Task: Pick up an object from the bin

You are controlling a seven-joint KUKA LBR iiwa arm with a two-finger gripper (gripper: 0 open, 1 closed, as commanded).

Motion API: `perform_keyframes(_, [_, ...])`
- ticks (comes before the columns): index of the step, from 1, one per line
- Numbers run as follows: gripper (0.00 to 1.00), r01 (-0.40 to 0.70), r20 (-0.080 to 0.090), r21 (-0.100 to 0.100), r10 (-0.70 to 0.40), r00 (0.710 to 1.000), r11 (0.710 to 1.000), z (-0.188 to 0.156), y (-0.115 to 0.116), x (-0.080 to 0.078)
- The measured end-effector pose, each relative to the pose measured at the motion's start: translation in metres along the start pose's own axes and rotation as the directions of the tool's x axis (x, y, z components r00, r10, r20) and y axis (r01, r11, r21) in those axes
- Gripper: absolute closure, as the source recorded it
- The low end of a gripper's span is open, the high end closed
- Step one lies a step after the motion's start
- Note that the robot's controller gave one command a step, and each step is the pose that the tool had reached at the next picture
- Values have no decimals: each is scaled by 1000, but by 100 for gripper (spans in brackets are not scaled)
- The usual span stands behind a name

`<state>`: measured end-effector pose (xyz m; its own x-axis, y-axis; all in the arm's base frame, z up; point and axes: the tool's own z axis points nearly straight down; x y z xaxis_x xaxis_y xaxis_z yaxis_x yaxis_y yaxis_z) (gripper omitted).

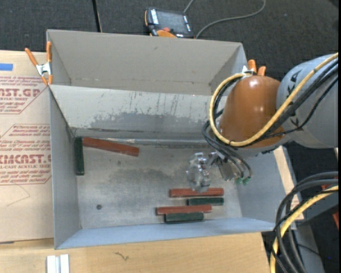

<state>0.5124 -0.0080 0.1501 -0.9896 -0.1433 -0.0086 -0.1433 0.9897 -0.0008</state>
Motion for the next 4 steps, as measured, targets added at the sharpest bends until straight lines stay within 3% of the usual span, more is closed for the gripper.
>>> perform_keyframes(1, [0, -1, -7, -1, 1, 1000, 1000, 5, 0, 2])
perform_keyframes(2, [0, 78, -16, -4, -78, 997, 997, 84, 11, 17])
perform_keyframes(3, [100, 76, -6, -1, -76, 997, 997, 79, 10, 13])
perform_keyframes(4, [100, 82, -7, -1, -82, 997, 997, 43, -21, 36])
